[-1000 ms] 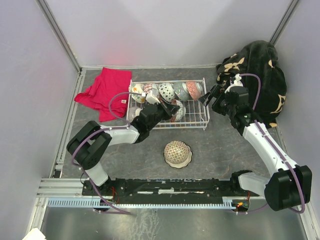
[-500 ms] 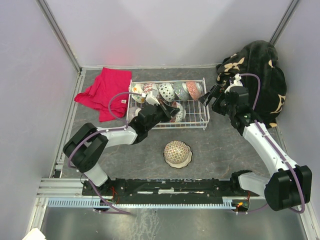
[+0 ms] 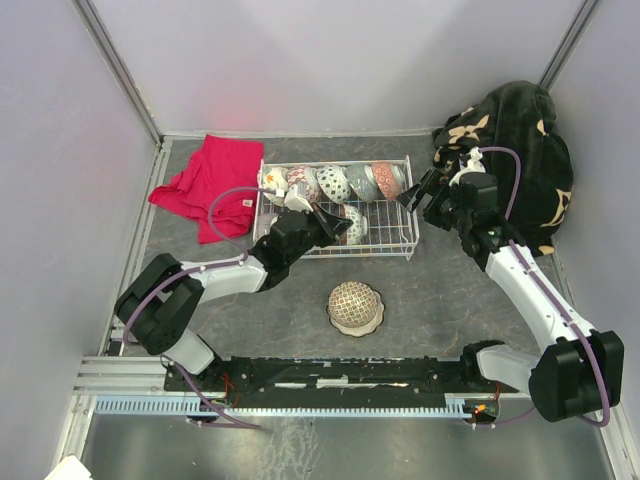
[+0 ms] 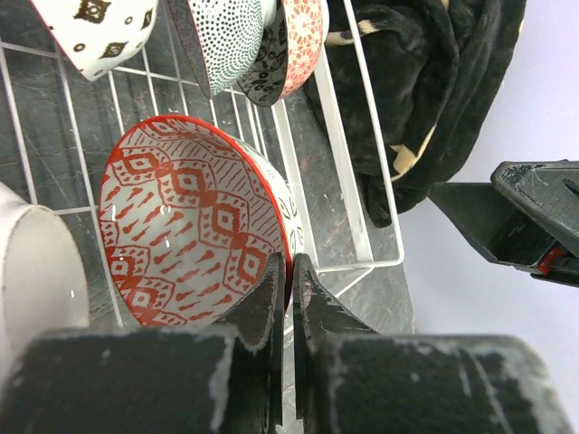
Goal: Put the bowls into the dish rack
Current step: Place the bowl in the dish rack.
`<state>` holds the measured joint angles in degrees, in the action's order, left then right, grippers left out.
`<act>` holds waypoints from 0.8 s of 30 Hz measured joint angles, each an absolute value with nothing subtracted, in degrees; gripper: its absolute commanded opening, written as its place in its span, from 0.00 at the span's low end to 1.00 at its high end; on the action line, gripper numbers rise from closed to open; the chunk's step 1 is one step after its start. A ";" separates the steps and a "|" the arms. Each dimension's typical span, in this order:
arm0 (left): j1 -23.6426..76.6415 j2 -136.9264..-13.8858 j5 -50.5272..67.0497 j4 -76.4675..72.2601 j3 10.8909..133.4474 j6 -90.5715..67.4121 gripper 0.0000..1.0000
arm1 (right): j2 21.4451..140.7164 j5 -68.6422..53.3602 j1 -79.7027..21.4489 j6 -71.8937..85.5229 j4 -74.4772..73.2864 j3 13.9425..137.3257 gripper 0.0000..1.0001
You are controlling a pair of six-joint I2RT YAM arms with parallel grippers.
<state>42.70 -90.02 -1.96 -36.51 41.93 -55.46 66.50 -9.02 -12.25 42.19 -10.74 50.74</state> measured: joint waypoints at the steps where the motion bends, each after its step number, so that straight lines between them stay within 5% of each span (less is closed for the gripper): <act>1: 42.70 -89.43 -2.44 -35.44 41.91 -54.89 0.03 | 66.50 -9.02 -12.25 42.19 -10.74 50.74 0.95; 24: 42.72 -81.76 -4.84 -19.09 41.98 -48.71 0.03 | 66.50 -9.47 -12.25 42.24 -10.63 50.74 0.95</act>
